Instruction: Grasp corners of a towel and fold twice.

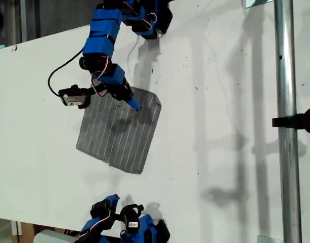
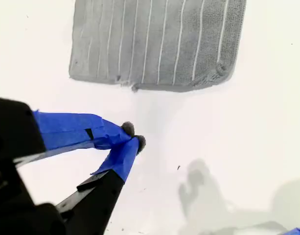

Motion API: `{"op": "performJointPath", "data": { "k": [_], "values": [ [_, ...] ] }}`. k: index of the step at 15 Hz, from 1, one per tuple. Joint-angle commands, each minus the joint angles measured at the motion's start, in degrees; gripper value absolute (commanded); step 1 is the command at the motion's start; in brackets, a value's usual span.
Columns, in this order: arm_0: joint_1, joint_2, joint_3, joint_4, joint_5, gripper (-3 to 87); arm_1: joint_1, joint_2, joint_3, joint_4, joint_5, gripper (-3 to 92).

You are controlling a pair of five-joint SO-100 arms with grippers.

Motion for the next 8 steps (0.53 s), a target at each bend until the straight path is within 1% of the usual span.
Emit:
{"op": "performJointPath", "data": {
  "k": [1,4,8],
  "values": [
    [1.1,0.4,-1.9,0.0,-0.4,-2.8,-0.9,-5.3,2.8,-3.4,-0.9,25.8],
    [1.0,0.4,-1.9,0.0,-0.3,-2.8,-1.8,-14.7,5.7,-8.3,-1.2,23.0],
    [0.6,0.3,-1.9,-0.2,0.3,-2.8,-3.0,-19.2,7.8,-13.5,-0.5,22.4]
  ]
}}
